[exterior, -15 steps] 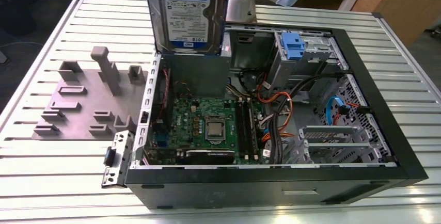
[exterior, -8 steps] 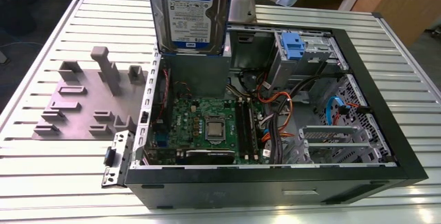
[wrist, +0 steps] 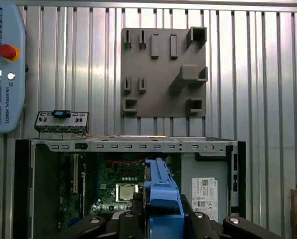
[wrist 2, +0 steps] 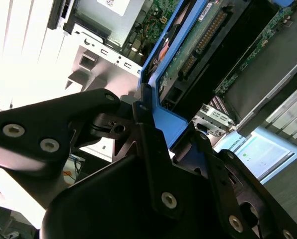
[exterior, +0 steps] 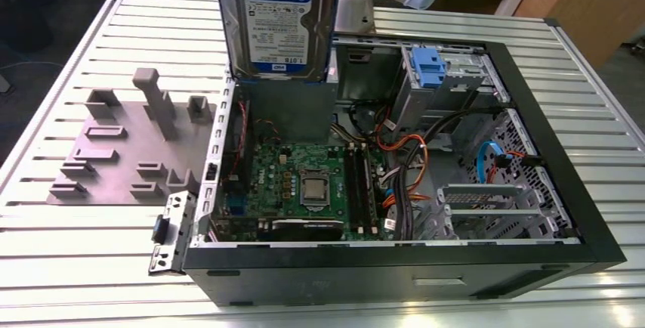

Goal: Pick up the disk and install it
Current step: 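Pick up the disk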

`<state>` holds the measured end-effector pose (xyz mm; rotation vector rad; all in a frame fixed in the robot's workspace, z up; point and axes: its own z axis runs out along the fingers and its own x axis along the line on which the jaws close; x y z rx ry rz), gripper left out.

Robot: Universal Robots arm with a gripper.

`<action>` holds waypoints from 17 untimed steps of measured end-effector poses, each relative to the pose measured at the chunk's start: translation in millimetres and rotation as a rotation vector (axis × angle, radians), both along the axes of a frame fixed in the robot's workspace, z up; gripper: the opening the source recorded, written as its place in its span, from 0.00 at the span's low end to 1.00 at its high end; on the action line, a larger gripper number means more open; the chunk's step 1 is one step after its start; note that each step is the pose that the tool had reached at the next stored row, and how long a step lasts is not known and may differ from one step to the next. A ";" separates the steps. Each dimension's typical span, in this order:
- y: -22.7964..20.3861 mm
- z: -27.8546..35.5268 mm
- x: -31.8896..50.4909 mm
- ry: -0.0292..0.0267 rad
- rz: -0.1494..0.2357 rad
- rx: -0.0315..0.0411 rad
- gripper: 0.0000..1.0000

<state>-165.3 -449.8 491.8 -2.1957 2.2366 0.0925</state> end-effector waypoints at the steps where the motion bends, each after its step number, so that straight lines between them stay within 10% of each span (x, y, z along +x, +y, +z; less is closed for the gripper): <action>1: -3.1 -0.1 0.0 -0.0001 0.000 0.0000 0.36; 6: -13.3 -0.9 3.3 -0.0001 0.000 0.0002 0.36; 17: -15.1 -2.7 52.0 0.0000 0.000 0.0000 0.36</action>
